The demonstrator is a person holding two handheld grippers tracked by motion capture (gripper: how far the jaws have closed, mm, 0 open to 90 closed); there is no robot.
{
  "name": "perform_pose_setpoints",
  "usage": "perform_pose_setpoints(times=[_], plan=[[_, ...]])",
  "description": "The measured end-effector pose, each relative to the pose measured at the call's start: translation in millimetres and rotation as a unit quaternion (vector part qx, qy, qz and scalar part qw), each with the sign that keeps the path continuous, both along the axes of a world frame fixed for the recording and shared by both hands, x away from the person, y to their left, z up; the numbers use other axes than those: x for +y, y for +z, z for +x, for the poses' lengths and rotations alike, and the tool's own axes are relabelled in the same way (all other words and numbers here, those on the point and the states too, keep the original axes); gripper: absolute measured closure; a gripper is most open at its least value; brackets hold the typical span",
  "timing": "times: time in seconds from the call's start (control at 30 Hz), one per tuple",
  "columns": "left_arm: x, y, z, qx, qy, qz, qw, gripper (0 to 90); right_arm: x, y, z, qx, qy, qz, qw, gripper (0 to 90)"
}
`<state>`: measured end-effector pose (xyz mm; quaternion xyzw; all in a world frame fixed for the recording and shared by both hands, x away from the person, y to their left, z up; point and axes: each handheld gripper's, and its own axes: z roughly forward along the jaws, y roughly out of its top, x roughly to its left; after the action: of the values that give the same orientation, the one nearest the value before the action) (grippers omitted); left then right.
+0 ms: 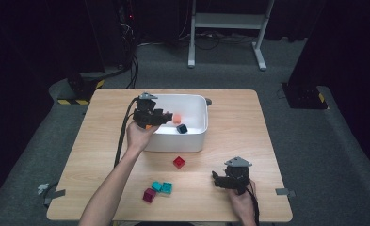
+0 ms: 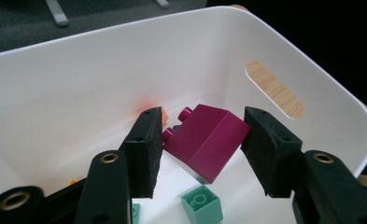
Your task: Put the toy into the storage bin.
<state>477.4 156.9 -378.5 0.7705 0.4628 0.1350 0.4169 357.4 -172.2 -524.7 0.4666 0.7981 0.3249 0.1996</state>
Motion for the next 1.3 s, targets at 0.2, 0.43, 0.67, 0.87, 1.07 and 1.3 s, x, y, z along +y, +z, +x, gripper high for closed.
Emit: perform_pose_setpoints(times=[0.2,0.43,0.67,0.87,1.07,1.3], plan=[[2.7,-1.2,1.3,0.003,0.008,0.004,1.0,36.5,0.0,-0.1,0.0,0.0,0.0,0.001,1.0,13.9],[6.1,8.0,-9.4,-0.015,0.009,0.003,0.9998,30.5,0.0,0.0,0.0,0.0,0.0,0.001,1.0,13.9],[14.2,14.1,-31.1,-0.036,0.005,-0.009,0.9993,29.2,0.0,0.0,0.0,0.0,0.0,0.0,1.0,13.9],[20.5,14.3,-51.1,-0.045,-0.001,-0.014,0.9989,29.2,0.0,-0.1,0.0,0.0,0.0,0.001,1.0,13.9],[25.9,11.8,-71.0,-0.051,-0.009,-0.017,0.9985,30.0,0.1,0.0,0.0,0.0,0.0,0.0,1.0,13.9],[29.7,0.4,-93.6,-0.052,-0.014,-0.024,0.9983,30.2,0.0,0.0,0.0,0.0,0.0,0.0,1.0,13.9]])
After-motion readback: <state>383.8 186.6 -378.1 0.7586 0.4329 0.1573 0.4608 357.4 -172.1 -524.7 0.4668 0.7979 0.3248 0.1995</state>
